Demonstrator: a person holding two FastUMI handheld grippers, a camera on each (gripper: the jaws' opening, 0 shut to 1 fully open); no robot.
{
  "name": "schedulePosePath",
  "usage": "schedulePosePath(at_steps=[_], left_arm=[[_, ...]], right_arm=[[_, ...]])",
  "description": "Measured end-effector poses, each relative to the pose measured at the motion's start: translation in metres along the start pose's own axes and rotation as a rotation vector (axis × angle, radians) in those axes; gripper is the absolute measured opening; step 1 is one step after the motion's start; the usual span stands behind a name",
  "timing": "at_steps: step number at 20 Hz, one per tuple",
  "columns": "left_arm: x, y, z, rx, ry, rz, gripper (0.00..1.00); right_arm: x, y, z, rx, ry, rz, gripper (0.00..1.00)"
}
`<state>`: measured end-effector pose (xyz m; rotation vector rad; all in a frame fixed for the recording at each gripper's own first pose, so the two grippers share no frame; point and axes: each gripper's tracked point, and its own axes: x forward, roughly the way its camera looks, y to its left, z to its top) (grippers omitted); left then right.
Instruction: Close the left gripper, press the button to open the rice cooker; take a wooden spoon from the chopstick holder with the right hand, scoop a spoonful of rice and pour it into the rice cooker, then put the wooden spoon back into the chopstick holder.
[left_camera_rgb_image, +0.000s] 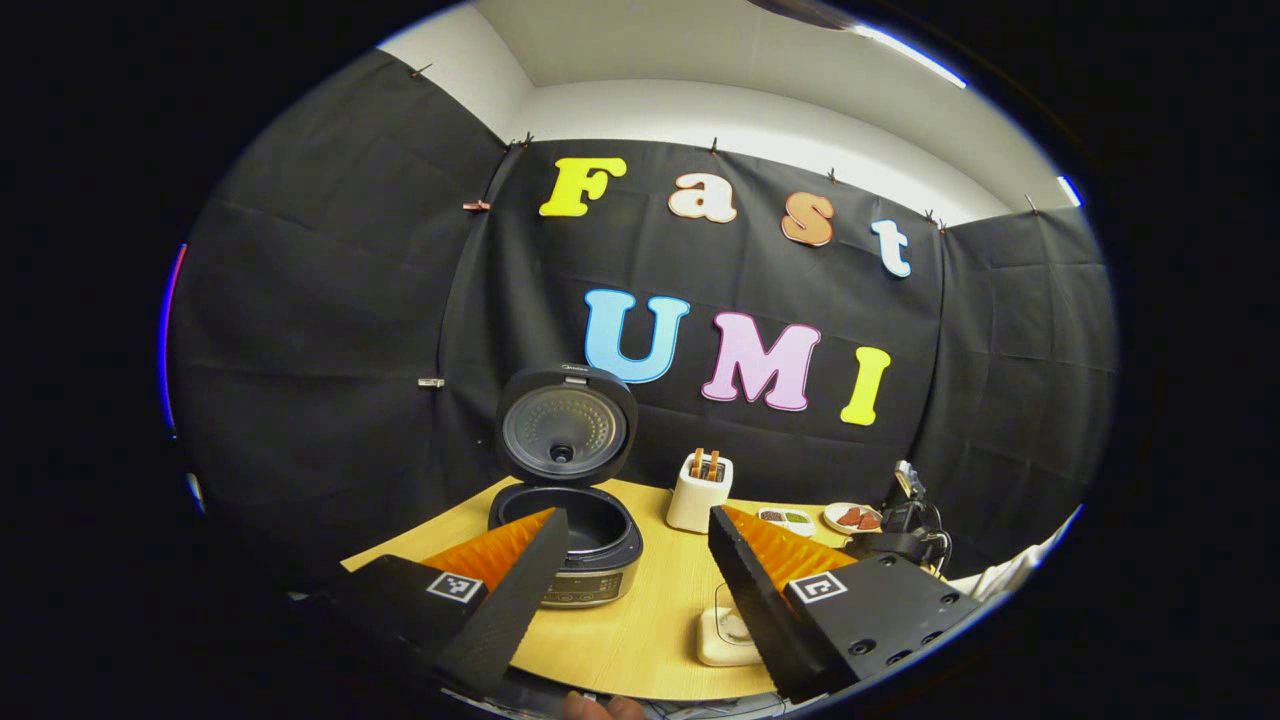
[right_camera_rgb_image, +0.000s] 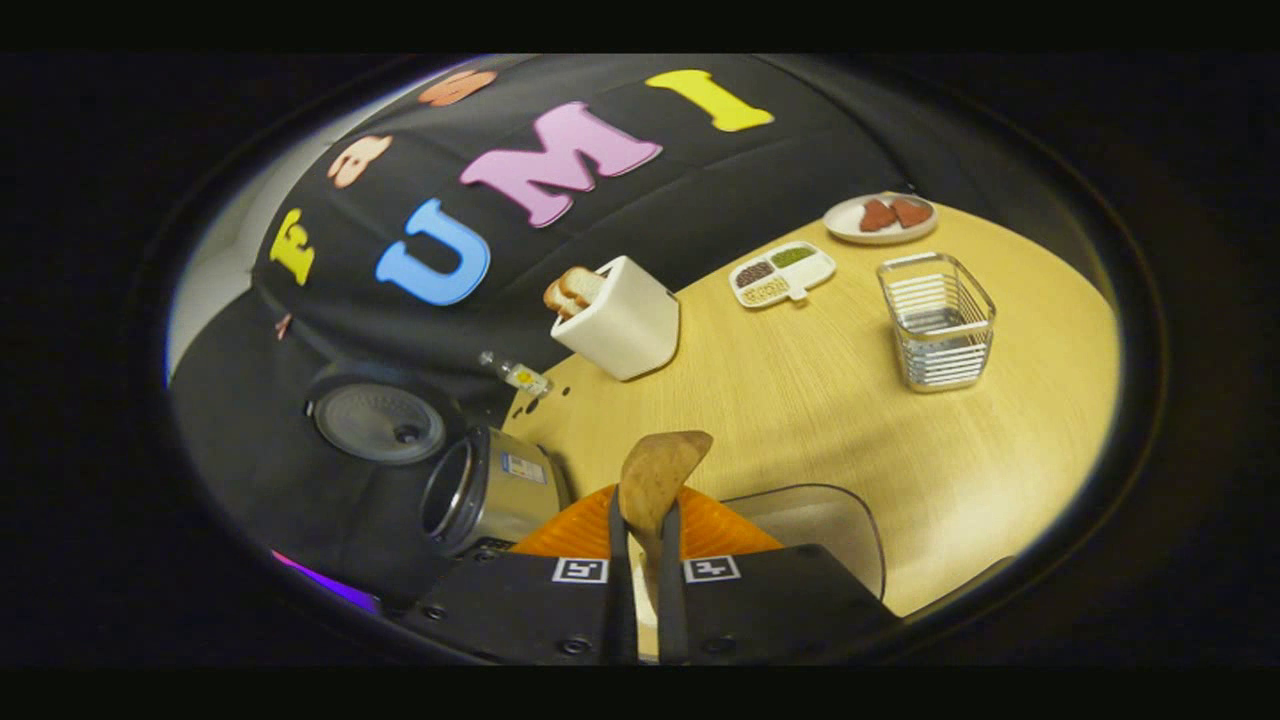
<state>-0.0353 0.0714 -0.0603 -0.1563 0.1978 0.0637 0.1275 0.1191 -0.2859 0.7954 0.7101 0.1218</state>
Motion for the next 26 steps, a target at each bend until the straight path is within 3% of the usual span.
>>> schedulePosePath(at_steps=[2,5,6,7,9,10,15,16,17,18,19,21,23,26], left_arm=[[-0.002,-0.001,0.003,0.007,-0.002,0.000,0.95],[-0.001,-0.002,0.005,0.020,-0.003,0.001,0.95],[-0.001,-0.002,0.005,0.021,-0.005,0.001,0.95],[-0.001,-0.002,0.008,0.018,-0.008,0.001,0.95],[0.000,-0.001,0.009,0.013,-0.011,0.004,0.95],[0.000,0.001,0.009,0.010,-0.014,0.007,0.95],[-0.005,0.014,0.012,-0.011,-0.030,0.031,0.95],[-0.007,0.017,0.012,-0.013,-0.032,0.036,0.95],[-0.009,0.021,0.012,-0.018,-0.035,0.042,0.95],[-0.011,0.025,0.013,-0.024,-0.039,0.048,0.95],[-0.012,0.030,0.015,-0.030,-0.042,0.054,0.95],[-0.015,0.041,0.018,-0.041,-0.053,0.068,0.95],[-0.020,0.050,0.018,-0.048,-0.060,0.078,0.95],[-0.021,0.062,0.019,-0.058,-0.063,0.089,0.95]], right_arm=[[-0.008,0.000,0.013,0.104,-0.020,0.028,0.17],[-0.021,0.004,0.026,0.201,-0.035,0.064,0.08],[-0.026,0.010,0.033,0.223,-0.042,0.082,0.13],[-0.030,0.016,0.038,0.233,-0.046,0.100,0.08],[-0.040,0.033,0.045,0.247,-0.043,0.134,0.12],[-0.046,0.044,0.049,0.250,-0.043,0.151,0.07],[-0.046,0.119,0.069,0.270,-0.043,0.248,0.10],[-0.041,0.139,0.071,0.263,-0.045,0.267,0.12],[-0.033,0.157,0.072,0.248,-0.045,0.281,0.07],[-0.026,0.175,0.070,0.232,-0.044,0.292,0.12],[-0.016,0.193,0.068,0.217,-0.045,0.306,0.07],[0.006,0.224,0.058,0.196,-0.046,0.318,0.07],[0.032,0.250,0.046,0.160,-0.046,0.315,0.12],[0.074,0.277,0.022,0.009,-0.061,0.269,0.12]])
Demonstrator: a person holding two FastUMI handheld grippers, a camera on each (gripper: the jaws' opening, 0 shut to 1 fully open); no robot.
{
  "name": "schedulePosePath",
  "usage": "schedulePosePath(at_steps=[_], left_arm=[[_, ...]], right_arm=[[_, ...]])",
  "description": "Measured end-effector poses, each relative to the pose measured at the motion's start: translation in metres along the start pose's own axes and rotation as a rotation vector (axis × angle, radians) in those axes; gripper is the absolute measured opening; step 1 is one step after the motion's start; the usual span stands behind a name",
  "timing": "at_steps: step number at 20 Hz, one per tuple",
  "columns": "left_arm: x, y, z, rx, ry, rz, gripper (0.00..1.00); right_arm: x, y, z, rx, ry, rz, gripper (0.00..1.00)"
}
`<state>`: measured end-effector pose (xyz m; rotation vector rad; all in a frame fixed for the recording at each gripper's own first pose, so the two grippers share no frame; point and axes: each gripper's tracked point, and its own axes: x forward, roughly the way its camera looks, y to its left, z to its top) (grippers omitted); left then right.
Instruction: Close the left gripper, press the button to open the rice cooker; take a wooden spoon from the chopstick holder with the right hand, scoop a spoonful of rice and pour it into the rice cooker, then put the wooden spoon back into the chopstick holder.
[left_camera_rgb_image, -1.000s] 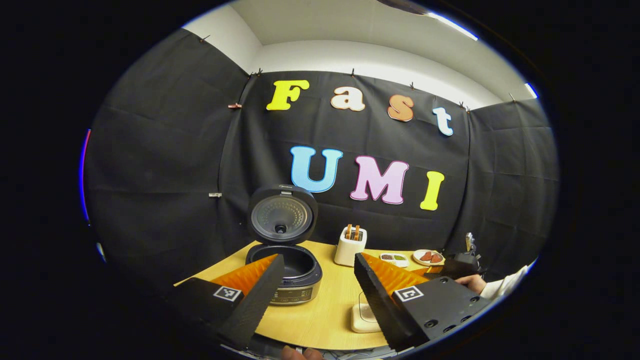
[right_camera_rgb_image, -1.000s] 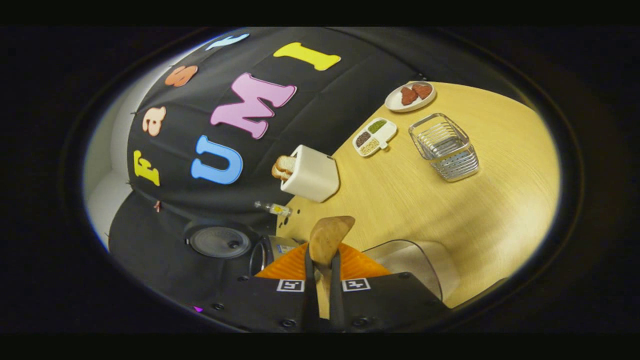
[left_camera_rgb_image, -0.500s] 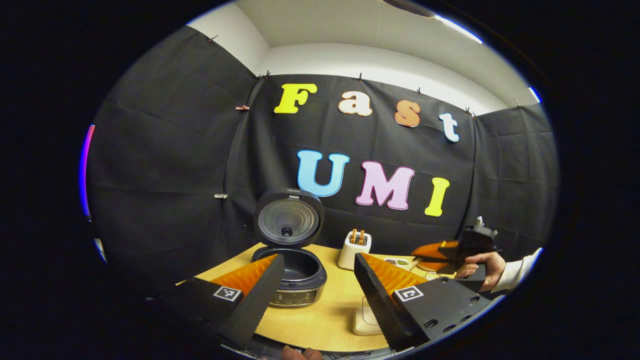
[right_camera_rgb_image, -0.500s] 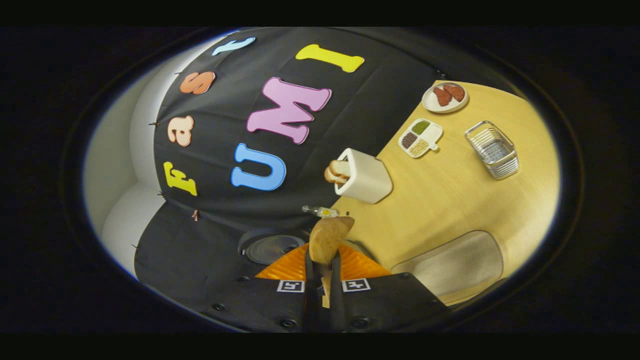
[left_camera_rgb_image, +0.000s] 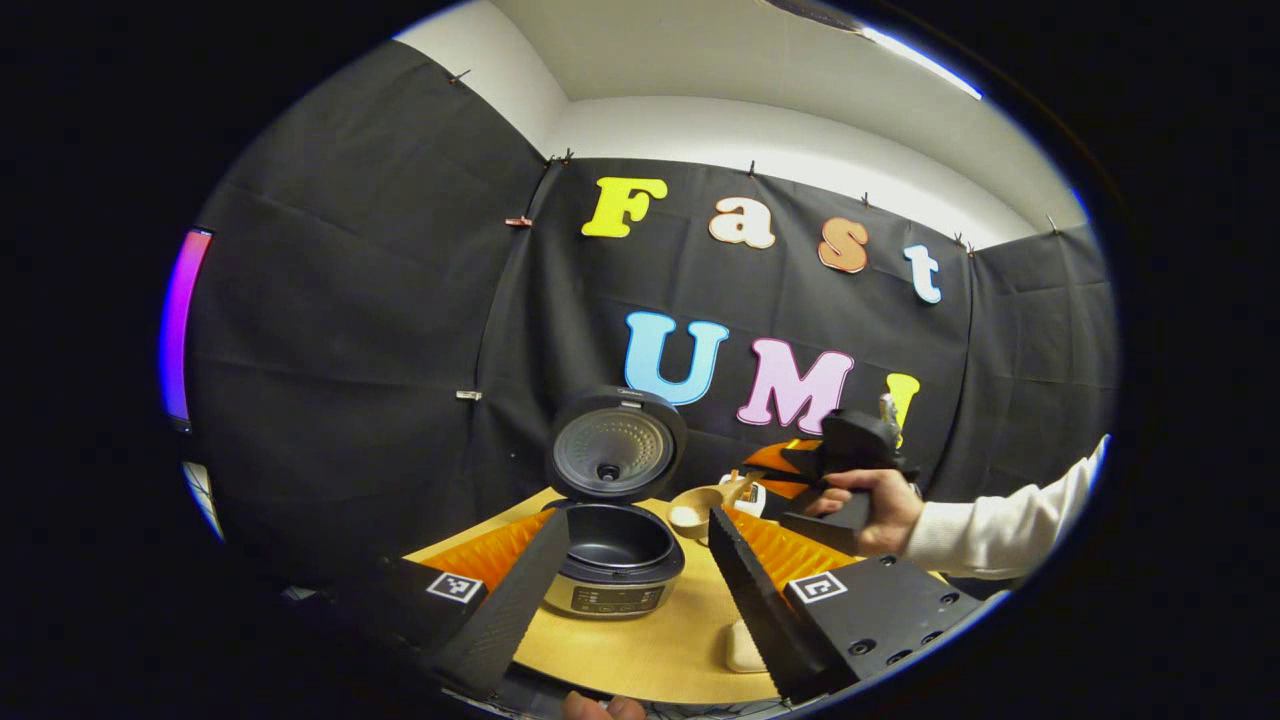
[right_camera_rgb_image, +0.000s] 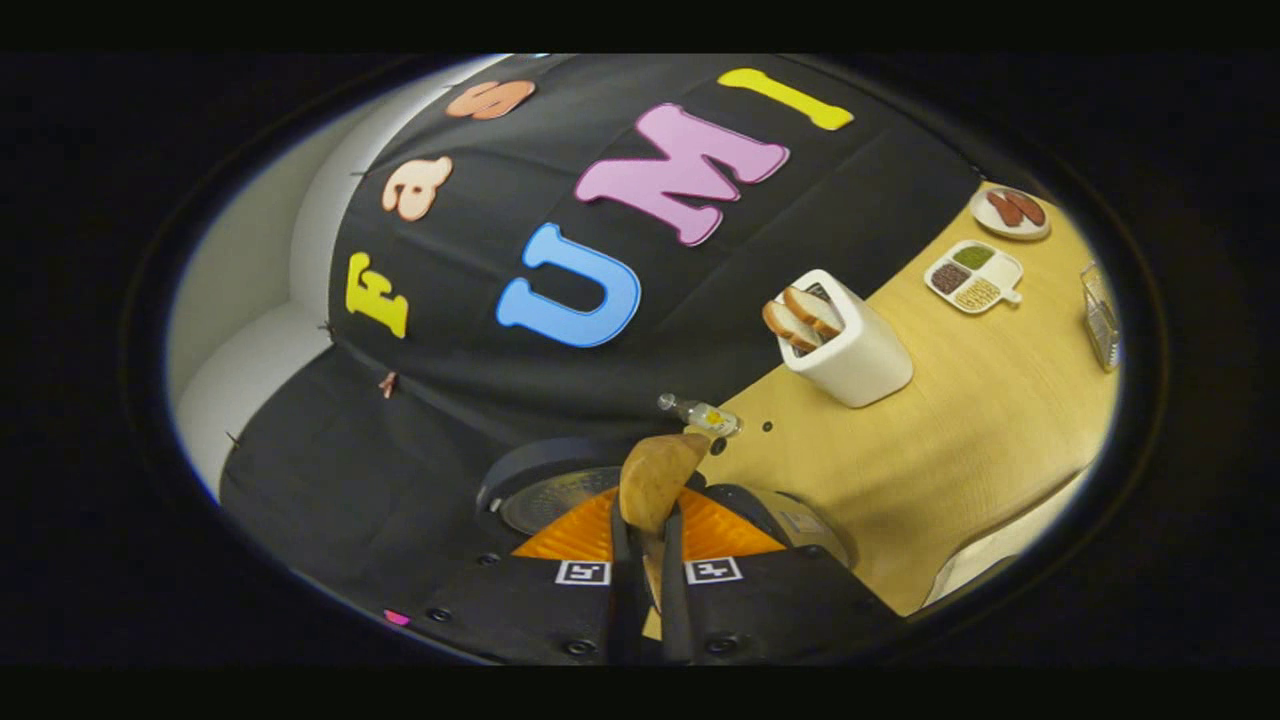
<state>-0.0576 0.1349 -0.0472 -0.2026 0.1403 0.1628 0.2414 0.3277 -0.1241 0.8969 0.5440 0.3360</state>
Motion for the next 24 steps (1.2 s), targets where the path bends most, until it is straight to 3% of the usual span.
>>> schedulePosePath(at_steps=[4,7,8,12,13,19,20,21,22,23,24], left_arm=[[0.000,0.016,0.003,-0.007,-0.004,0.018,0.95],[0.000,0.023,0.007,-0.009,-0.009,0.023,0.95],[0.000,0.025,0.008,-0.010,-0.011,0.026,0.95],[-0.001,0.034,0.009,-0.019,-0.013,0.036,0.95],[-0.001,0.036,0.008,-0.021,-0.012,0.038,0.95],[-0.002,0.039,0.005,-0.029,-0.013,0.040,0.95],[-0.002,0.040,0.005,-0.031,-0.012,0.040,0.95],[-0.003,0.041,0.004,-0.032,-0.011,0.042,0.95],[-0.003,0.042,0.004,-0.032,-0.012,0.044,0.95],[-0.004,0.044,0.004,-0.031,-0.014,0.046,0.95],[-0.005,0.045,0.005,-0.029,-0.015,0.048,0.95]], right_arm=[[0.046,0.018,-0.038,-0.201,0.001,-0.039,0.13],[0.065,0.026,-0.062,-0.423,0.018,-0.051,0.12],[0.067,0.031,-0.073,-0.493,0.024,-0.043,0.08],[0.072,0.044,-0.111,-0.724,0.045,-0.019,0.12],[0.072,0.046,-0.117,-0.777,0.044,-0.012,0.07],[0.066,0.062,-0.148,-1.187,0.034,0.080,0.12],[0.066,0.065,-0.155,-1.258,0.030,0.100,0.07],[0.065,0.068,-0.161,-1.323,0.022,0.118,0.12],[0.063,0.068,-0.165,-1.381,0.012,0.130,0.07],[0.061,0.068,-0.169,-1.430,0.004,0.138,0.17],[0.059,0.070,-0.172,-1.473,-0.004,0.146,0.17]])
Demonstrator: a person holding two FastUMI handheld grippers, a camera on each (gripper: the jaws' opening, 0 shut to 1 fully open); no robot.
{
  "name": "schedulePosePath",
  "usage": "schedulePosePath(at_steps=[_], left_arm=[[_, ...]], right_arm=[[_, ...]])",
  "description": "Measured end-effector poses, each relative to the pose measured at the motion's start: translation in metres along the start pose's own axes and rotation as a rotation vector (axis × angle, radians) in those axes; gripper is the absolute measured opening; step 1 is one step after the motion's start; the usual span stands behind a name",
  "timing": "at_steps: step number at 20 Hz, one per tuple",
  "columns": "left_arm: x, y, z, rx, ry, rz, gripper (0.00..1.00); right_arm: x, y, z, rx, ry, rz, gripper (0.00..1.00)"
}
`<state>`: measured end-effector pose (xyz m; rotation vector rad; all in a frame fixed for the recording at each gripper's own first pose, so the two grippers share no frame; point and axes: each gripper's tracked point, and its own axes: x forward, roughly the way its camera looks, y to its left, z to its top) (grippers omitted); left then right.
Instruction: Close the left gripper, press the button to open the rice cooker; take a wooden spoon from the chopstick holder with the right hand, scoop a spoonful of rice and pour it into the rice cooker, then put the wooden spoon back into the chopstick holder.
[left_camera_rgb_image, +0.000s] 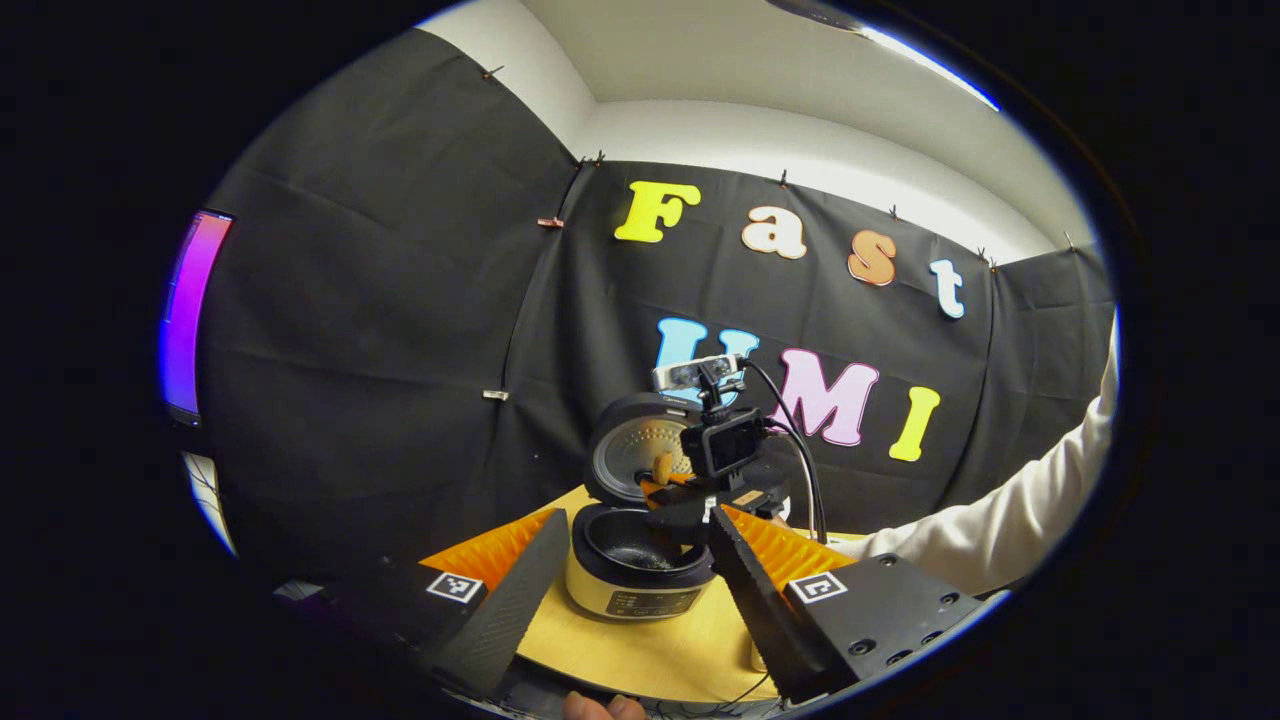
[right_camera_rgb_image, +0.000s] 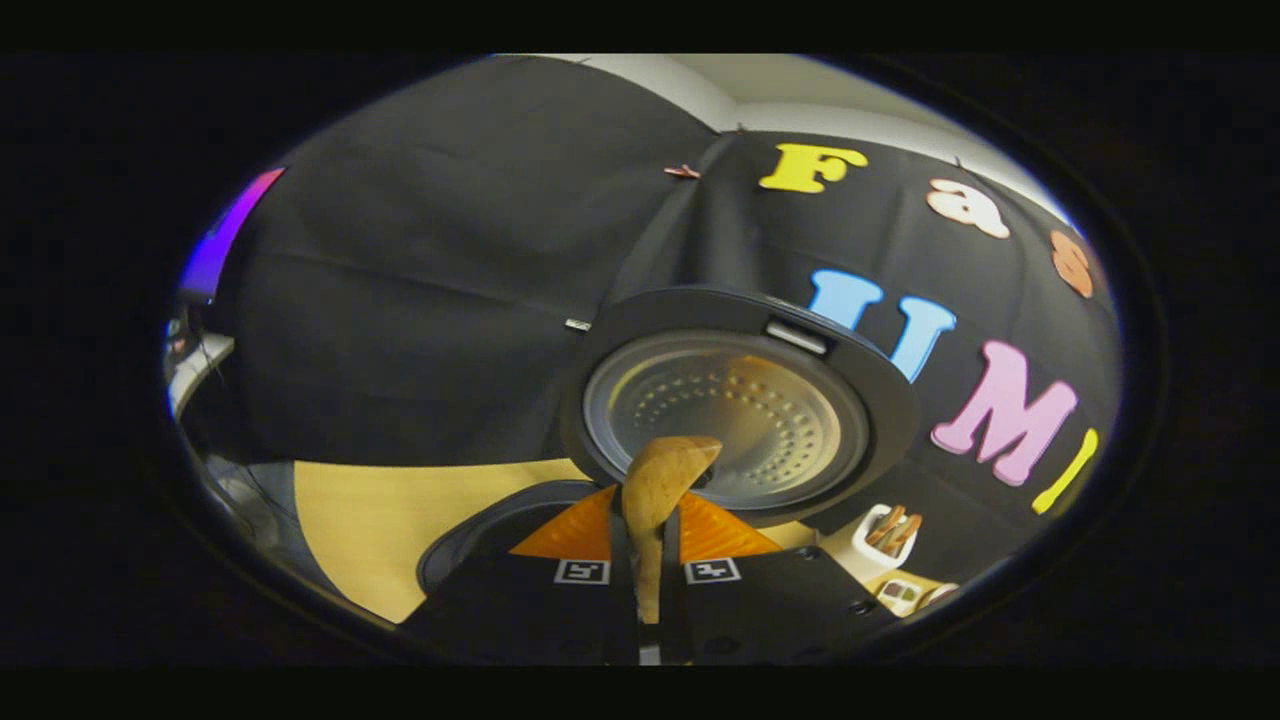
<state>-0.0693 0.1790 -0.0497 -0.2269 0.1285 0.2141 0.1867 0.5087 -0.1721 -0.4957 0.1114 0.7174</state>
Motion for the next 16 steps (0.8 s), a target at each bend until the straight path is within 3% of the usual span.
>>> schedulePosePath(at_steps=[5,6,8,9,13,14,15,16], left_arm=[[-0.003,0.004,-0.002,0.001,0.004,0.008,0.95],[-0.003,0.004,-0.001,0.002,0.002,0.009,0.95],[-0.004,0.004,0.000,0.004,0.000,0.009,0.95],[-0.003,0.004,-0.002,0.004,0.003,0.008,0.95],[-0.005,-0.001,0.000,0.005,0.001,0.004,0.95],[-0.004,-0.002,-0.001,0.006,0.001,0.001,0.95],[-0.004,-0.003,-0.001,0.006,0.001,-0.001,0.95],[-0.004,-0.005,0.000,0.005,0.001,-0.004,0.95]], right_arm=[[-0.002,0.013,0.004,-0.131,-0.040,-0.005,0.07],[-0.006,0.014,0.007,-0.157,-0.056,-0.009,0.17],[-0.009,0.018,0.006,-0.165,-0.059,0.005,0.12],[-0.009,0.017,0.005,-0.124,-0.048,0.013,0.12],[-0.017,-0.003,0.006,0.270,0.013,0.008,0.16],[-0.020,-0.014,0.004,0.363,0.028,0.004,0.09],[-0.025,-0.023,0.004,0.449,0.024,0.000,0.16],[-0.032,-0.031,0.002,0.530,0.036,0.002,0.09]])
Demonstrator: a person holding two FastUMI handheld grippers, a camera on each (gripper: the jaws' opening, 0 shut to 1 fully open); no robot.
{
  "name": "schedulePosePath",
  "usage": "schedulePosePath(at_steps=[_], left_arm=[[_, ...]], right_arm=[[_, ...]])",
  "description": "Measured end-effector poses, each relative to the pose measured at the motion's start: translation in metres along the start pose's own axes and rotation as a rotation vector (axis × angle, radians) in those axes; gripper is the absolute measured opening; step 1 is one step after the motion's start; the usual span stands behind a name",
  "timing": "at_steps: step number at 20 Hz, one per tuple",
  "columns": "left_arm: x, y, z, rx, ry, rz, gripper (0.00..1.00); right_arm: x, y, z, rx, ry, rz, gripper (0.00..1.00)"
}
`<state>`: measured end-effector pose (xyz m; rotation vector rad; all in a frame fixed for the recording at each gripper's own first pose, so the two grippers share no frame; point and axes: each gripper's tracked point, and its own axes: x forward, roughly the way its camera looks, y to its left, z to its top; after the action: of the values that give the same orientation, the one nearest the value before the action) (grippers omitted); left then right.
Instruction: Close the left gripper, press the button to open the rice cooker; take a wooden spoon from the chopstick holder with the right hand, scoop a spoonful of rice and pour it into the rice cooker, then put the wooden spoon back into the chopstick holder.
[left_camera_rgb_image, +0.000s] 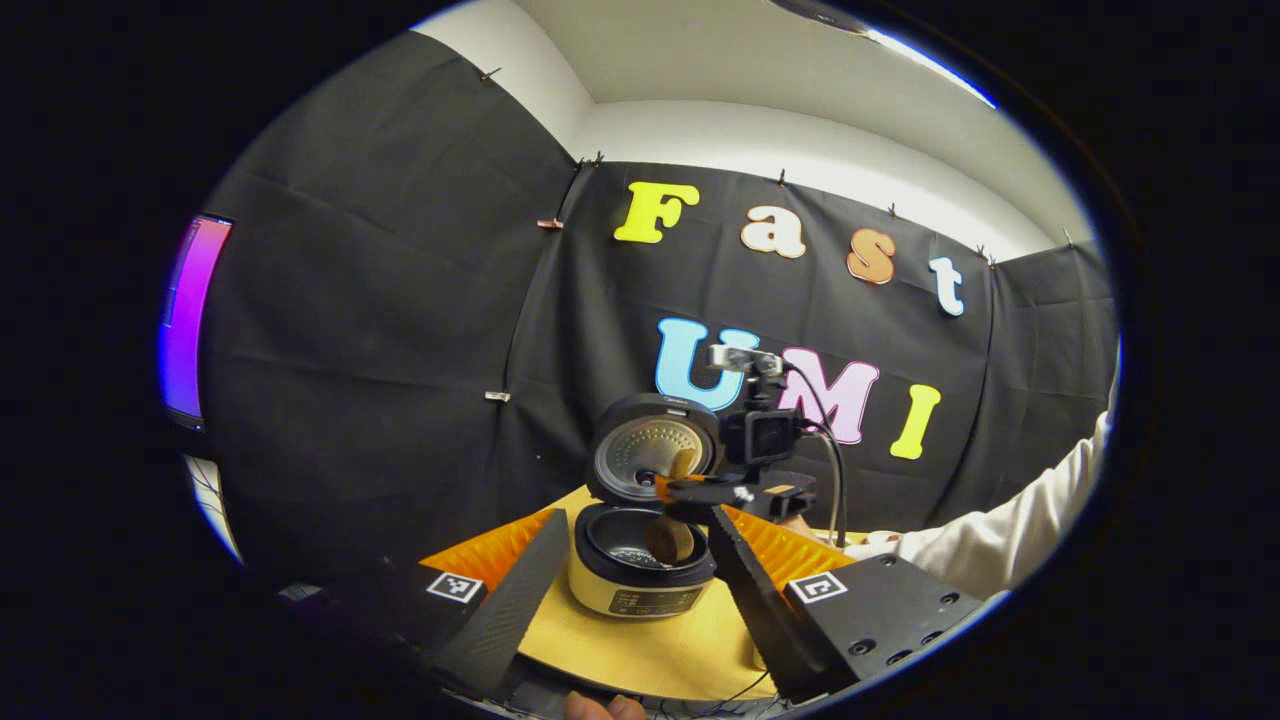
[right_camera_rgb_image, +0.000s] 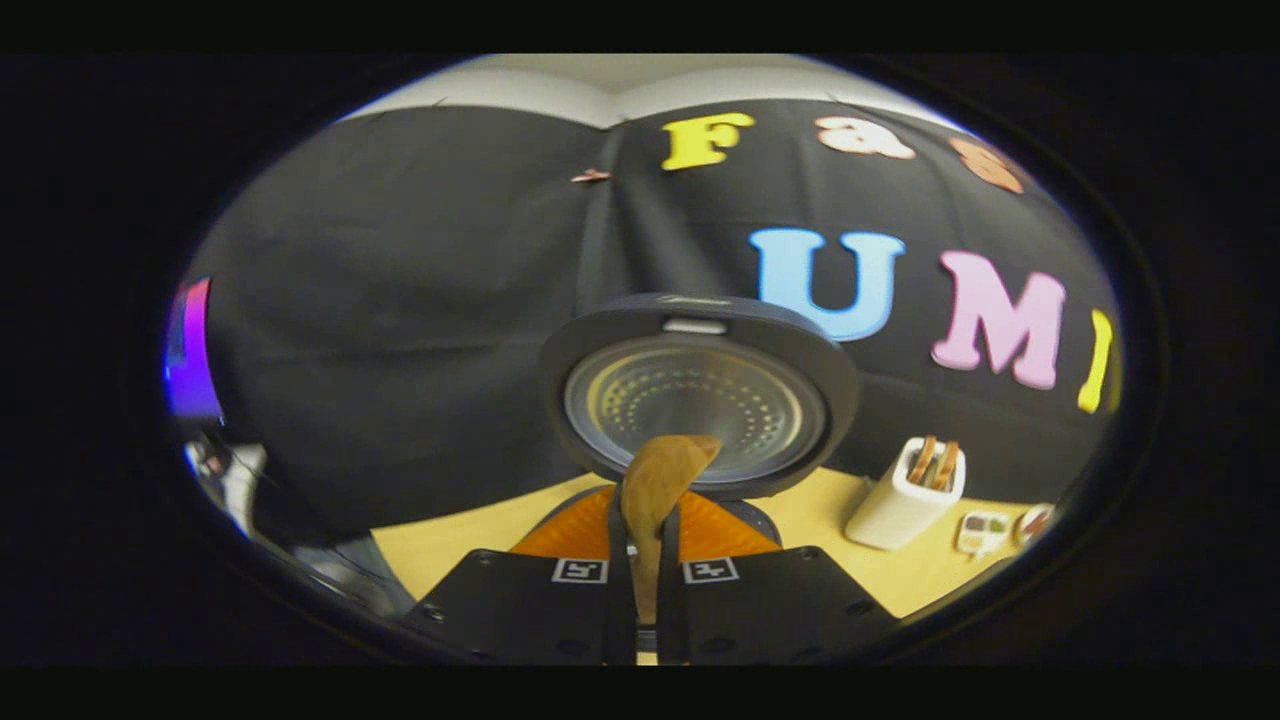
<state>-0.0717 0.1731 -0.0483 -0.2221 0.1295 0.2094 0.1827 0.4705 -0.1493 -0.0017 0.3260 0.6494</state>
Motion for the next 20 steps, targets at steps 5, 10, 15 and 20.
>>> schedulePosePath(at_steps=[5,10,15,20], left_arm=[[0.007,-0.013,-0.002,0.004,0.005,-0.028,0.95],[0.019,-0.036,-0.001,0.021,0.011,-0.069,0.95],[0.028,-0.069,-0.003,0.043,0.020,-0.117,0.95],[0.036,-0.109,-0.011,0.050,0.043,-0.152,0.95]], right_arm=[[-0.051,-0.055,0.016,0.399,-0.013,-0.013,0.12],[-0.121,-0.146,0.038,0.667,-0.087,-0.073,0.12],[-0.199,-0.316,0.018,0.754,-0.175,-0.324,0.12],[-0.274,-0.465,-0.034,0.888,-0.247,-0.579,0.12]])
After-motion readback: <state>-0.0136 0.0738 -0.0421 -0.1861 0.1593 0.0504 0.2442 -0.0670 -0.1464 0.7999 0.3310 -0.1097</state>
